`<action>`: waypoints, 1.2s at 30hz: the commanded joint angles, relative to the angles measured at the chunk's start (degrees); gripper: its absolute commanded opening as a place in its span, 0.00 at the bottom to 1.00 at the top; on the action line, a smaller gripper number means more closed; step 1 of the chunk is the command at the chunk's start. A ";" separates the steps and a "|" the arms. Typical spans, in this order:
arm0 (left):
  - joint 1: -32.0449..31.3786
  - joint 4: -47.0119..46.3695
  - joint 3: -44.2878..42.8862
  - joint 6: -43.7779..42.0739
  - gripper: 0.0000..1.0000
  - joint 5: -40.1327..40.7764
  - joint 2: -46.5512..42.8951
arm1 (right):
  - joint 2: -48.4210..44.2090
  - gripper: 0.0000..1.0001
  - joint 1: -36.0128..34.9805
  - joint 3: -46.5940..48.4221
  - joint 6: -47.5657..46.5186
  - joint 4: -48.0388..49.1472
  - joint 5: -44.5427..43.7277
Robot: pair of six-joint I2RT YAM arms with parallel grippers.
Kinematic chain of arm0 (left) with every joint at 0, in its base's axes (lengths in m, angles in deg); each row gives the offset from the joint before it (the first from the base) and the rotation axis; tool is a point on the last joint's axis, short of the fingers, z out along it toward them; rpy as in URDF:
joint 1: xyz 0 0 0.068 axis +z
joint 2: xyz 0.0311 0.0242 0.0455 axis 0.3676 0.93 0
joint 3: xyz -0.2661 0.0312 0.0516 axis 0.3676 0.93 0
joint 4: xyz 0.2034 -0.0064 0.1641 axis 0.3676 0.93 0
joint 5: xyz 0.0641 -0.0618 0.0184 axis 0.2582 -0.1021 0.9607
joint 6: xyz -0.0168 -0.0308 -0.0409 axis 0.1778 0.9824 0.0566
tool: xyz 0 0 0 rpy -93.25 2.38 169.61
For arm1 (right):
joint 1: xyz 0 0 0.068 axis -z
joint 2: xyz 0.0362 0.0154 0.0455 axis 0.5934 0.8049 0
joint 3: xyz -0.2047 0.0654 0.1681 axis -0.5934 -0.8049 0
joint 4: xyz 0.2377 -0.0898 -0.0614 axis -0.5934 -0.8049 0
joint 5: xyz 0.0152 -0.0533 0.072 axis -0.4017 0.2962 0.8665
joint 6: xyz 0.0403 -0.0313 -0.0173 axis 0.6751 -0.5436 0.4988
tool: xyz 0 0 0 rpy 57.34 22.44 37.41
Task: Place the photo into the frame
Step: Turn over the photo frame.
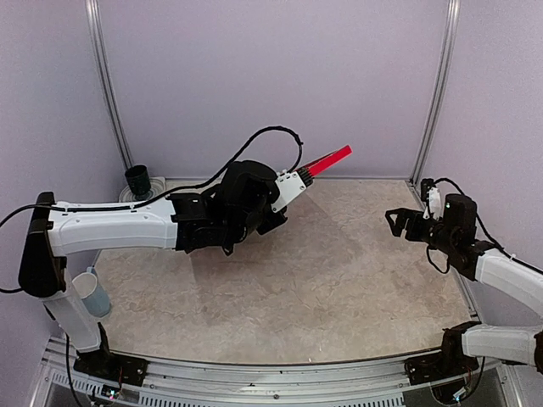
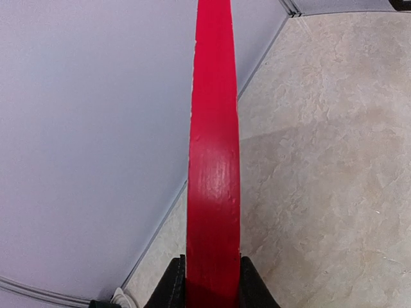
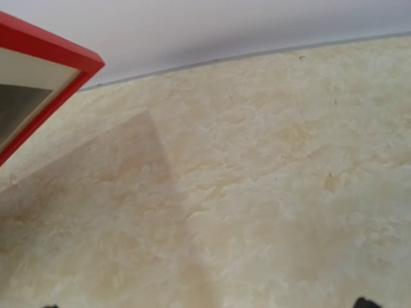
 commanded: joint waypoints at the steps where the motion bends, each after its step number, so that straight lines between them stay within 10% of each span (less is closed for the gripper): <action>1: 0.59 -3.16 -4.53 9.11 0.02 -4.81 -1.81 | 1.06 0.99 0.28 0.68 -2.63 2.42 1.99; 36: 14.17 -7.75 -8.46 23.19 0.00 -9.71 -8.86 | 8.55 0.99 -0.02 3.11 0.93 0.51 4.26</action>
